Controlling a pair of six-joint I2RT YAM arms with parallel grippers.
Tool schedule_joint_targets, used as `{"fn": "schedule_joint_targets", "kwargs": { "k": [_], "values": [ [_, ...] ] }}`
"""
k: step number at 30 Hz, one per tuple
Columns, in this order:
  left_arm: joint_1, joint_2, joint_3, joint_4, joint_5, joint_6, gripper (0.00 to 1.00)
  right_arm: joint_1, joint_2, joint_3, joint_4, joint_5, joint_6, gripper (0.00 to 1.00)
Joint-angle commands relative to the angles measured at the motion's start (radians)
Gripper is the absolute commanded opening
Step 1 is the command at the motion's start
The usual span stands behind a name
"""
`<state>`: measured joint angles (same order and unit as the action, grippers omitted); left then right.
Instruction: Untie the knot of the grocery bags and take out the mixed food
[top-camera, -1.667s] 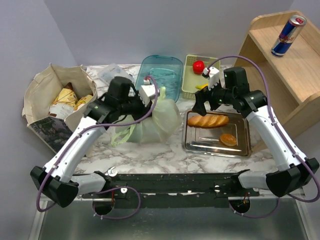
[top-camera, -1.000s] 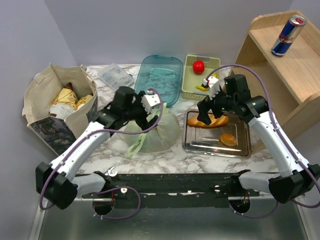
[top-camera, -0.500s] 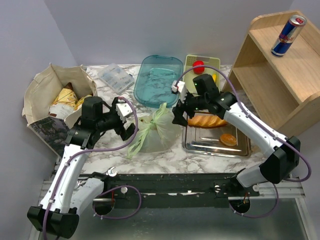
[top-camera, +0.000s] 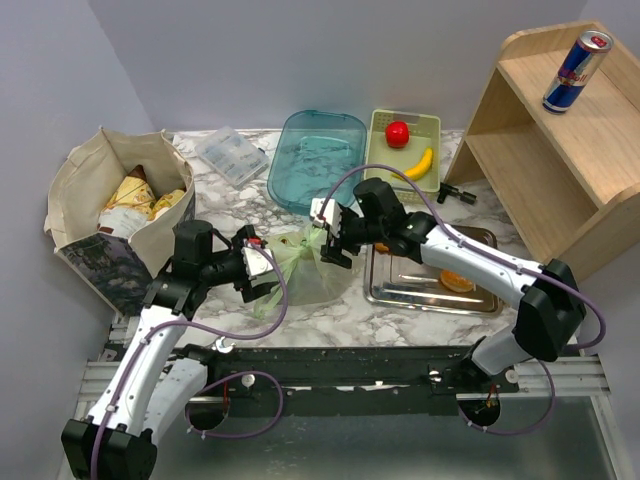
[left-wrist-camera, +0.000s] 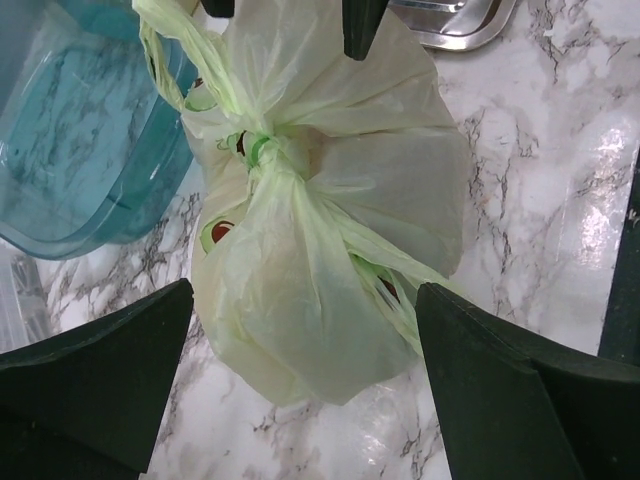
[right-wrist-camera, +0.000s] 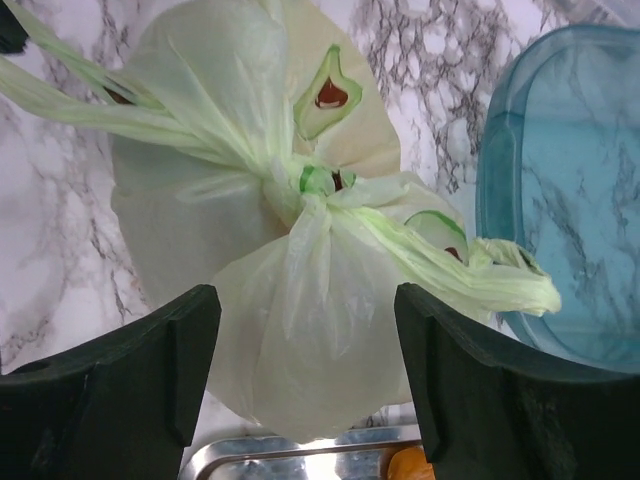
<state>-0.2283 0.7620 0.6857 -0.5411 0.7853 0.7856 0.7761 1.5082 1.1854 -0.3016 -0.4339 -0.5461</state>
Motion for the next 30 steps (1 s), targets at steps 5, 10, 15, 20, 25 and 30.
{"fn": "schedule_joint_targets", "kwargs": {
  "k": [5, 10, 15, 20, 25, 30],
  "values": [
    [0.004, 0.109, 0.048, -0.017, 0.071, 0.273, 0.81, 0.005, 0.027, -0.118, 0.107, 0.080, -0.131, 0.49],
    [-0.007, 0.222, 0.112, 0.013, 0.080, 0.297, 0.76, 0.006, 0.011, -0.133, 0.106, 0.060, -0.125, 0.19],
    [-0.061, 0.279, 0.108, 0.057, 0.049, 0.318, 0.75, 0.006, 0.004, -0.135, 0.113, 0.076, -0.108, 0.03],
    [-0.120, 0.336, 0.090, 0.090, -0.015, 0.315, 0.62, 0.006, -0.003, -0.135, 0.125, 0.082, -0.091, 0.01],
    [-0.137, 0.394, 0.131, 0.033, -0.059, 0.249, 0.23, 0.006, -0.032, -0.134, 0.127, 0.106, -0.072, 0.01],
    [-0.120, 0.336, 0.100, -0.022, -0.086, 0.244, 0.00, 0.005, -0.093, -0.182, 0.089, 0.186, -0.088, 0.01]
  ]
}}
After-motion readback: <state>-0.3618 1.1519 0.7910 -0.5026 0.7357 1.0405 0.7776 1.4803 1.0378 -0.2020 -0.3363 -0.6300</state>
